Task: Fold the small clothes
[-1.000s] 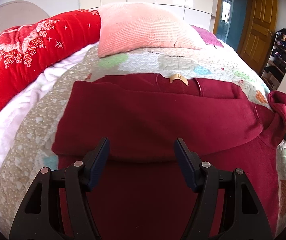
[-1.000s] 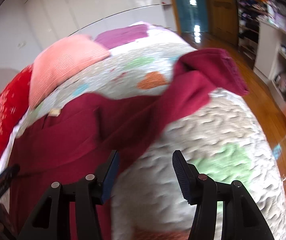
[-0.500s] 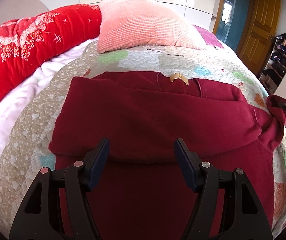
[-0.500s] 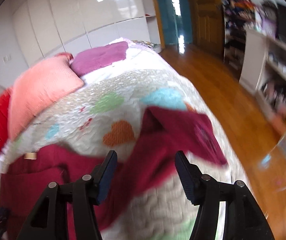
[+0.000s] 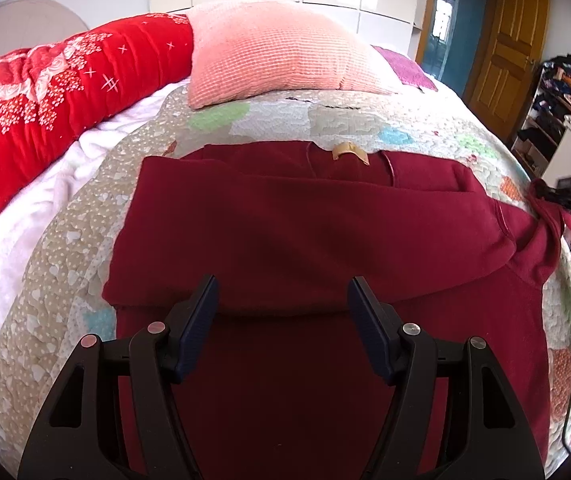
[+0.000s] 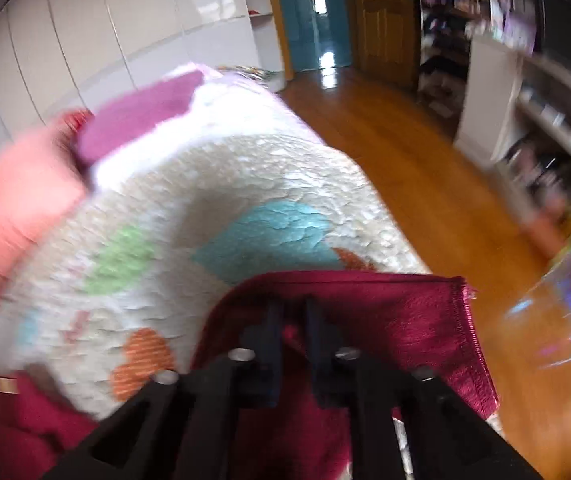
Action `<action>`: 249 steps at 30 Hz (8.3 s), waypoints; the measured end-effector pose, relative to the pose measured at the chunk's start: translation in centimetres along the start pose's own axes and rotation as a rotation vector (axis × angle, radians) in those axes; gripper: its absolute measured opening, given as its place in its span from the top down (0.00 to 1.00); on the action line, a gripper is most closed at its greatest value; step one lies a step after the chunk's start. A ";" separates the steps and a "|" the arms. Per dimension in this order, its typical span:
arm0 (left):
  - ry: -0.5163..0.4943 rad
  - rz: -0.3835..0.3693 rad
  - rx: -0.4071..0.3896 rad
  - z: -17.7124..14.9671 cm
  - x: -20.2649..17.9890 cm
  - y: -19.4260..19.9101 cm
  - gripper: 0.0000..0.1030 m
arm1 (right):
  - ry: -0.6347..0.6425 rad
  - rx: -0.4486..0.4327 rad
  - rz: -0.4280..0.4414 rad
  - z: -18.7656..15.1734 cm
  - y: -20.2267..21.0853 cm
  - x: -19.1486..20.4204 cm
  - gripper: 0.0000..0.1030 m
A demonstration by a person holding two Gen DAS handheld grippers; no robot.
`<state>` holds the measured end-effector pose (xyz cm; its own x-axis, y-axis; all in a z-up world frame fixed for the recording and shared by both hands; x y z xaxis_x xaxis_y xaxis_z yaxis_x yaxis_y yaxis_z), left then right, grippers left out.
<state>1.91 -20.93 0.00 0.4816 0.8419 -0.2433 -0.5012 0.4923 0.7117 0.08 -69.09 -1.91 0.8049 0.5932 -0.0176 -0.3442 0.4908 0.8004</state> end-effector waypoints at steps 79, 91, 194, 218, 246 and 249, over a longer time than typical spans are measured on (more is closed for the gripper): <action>0.133 -0.227 0.009 12.0 5.3 -2.2 0.98 | 0.385 -0.027 0.618 -17.6 20.0 12.2 0.55; 0.184 -0.197 0.203 9.0 4.4 -11.5 0.29 | 0.375 -0.011 0.660 -18.3 20.3 11.7 0.54; 0.015 0.040 -0.044 -1.4 6.3 6.4 0.82 | 0.438 -0.043 0.327 -22.3 23.3 5.9 0.64; 0.083 0.073 0.001 -11.6 7.5 14.5 0.51 | 0.414 0.094 0.359 -32.2 25.5 -0.6 0.52; 0.133 0.062 0.017 -15.1 8.1 16.7 0.51 | 0.465 0.146 0.387 -35.8 27.3 -1.2 0.45; 0.134 0.062 0.025 -15.4 8.2 16.9 0.51 | 0.472 0.139 0.393 -35.7 27.9 -1.2 0.43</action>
<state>-13.62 -2.28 -0.11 0.3492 0.8933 -0.2831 -0.5080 0.4343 0.7439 -27.78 -33.35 -0.93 0.3199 0.9458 0.0563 -0.4789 0.1101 0.8709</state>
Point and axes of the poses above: each gripper's, at about its wrist camera, not at the fingertips, and y roughly against the way its jaws point, x to its left, z to its top, the point moved 8 cm from there along -y, roughly the way its jaws point, and after that the axes turned 15 degrees about -z, right-handed, at the moved point
